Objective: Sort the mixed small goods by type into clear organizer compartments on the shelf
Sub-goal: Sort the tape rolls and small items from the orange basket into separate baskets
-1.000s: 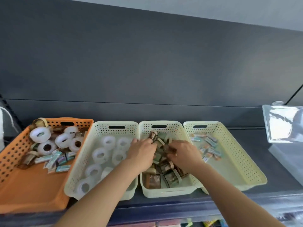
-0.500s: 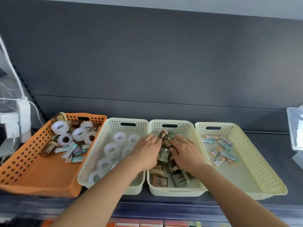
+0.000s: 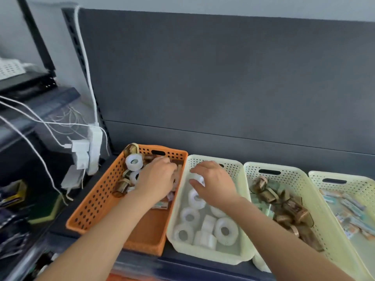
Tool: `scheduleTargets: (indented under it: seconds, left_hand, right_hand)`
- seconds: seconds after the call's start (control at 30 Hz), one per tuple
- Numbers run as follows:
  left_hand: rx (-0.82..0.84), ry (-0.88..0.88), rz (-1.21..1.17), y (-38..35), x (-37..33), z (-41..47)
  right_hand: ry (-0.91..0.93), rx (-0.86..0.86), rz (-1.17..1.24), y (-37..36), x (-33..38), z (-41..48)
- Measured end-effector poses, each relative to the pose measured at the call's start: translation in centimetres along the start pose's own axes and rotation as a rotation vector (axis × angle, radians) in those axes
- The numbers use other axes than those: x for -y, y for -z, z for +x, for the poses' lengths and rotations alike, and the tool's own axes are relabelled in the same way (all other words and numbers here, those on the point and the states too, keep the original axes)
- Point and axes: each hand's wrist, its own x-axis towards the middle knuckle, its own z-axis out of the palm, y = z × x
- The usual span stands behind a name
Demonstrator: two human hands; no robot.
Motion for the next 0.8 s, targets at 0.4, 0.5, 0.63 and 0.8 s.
scheduleTargets:
  seconds: [0.4, 0.5, 0.63, 0.8]
  left_hand:
    - [0.149, -0.004, 0.051, -2.4, 8.4, 0.3]
    - [0.098, -0.030, 0.000, -2.9, 9.0, 0.7]
    - [0.023, -0.076, -0.087, -3.0, 9.3, 1.1]
    - [-0.126, -0.052, -0.242, -1.2, 8.0, 1.8]
  right_hand:
    - [-0.036, 0.227, -0.356, -5.6, 5.3, 6.7]
    - [-0.074, 0.188, -0.318, -6.0, 5.2, 7.1]
    - [-0.120, 0.102, -0.239, -6.1, 4.9, 6.8]
    - [-0.184, -0.109, 0.038, -3.8, 4.9, 5.7]
